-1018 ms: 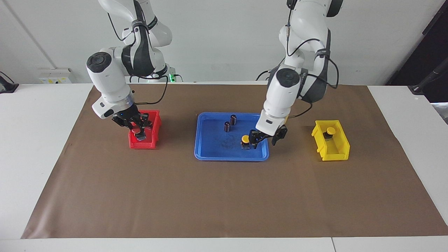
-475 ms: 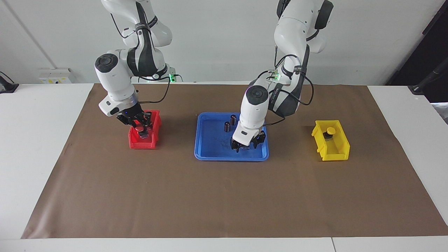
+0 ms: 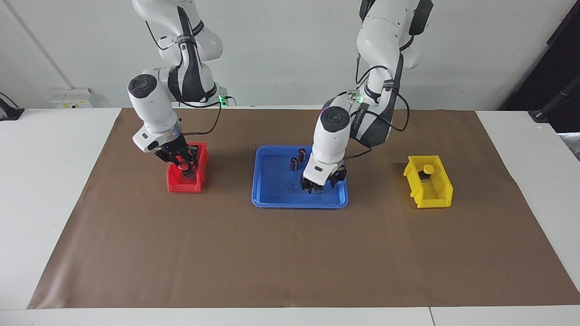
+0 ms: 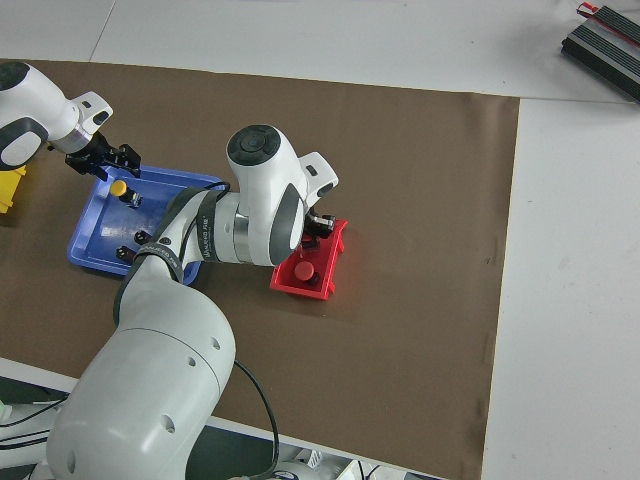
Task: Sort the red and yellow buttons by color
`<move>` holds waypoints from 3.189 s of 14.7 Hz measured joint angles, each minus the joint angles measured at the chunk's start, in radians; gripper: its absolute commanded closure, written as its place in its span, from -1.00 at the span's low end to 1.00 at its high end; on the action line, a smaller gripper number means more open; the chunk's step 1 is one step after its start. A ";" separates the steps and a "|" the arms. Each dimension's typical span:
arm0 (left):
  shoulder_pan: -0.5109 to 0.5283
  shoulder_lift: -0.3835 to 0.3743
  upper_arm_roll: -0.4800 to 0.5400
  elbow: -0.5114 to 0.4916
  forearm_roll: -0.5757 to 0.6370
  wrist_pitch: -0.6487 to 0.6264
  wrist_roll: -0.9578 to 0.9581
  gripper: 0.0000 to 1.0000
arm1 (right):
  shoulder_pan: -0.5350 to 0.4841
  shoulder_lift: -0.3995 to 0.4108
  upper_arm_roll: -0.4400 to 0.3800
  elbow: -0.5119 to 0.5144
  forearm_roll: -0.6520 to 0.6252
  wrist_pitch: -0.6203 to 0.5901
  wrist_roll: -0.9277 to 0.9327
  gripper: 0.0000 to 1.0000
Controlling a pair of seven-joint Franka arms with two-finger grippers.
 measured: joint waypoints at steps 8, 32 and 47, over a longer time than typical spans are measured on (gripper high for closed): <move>-0.017 -0.017 -0.004 -0.055 0.000 -0.005 -0.012 -0.71 | 0.000 -0.001 0.000 -0.048 0.000 0.035 -0.031 0.00; 0.511 -0.190 0.036 -0.028 -0.002 -0.171 0.710 0.97 | -0.056 -0.007 -0.010 0.620 0.000 -0.640 -0.065 -1.00; 0.601 -0.217 0.035 -0.143 -0.002 -0.173 0.748 0.97 | -0.170 0.057 0.000 0.776 -0.002 -0.768 -0.067 -1.00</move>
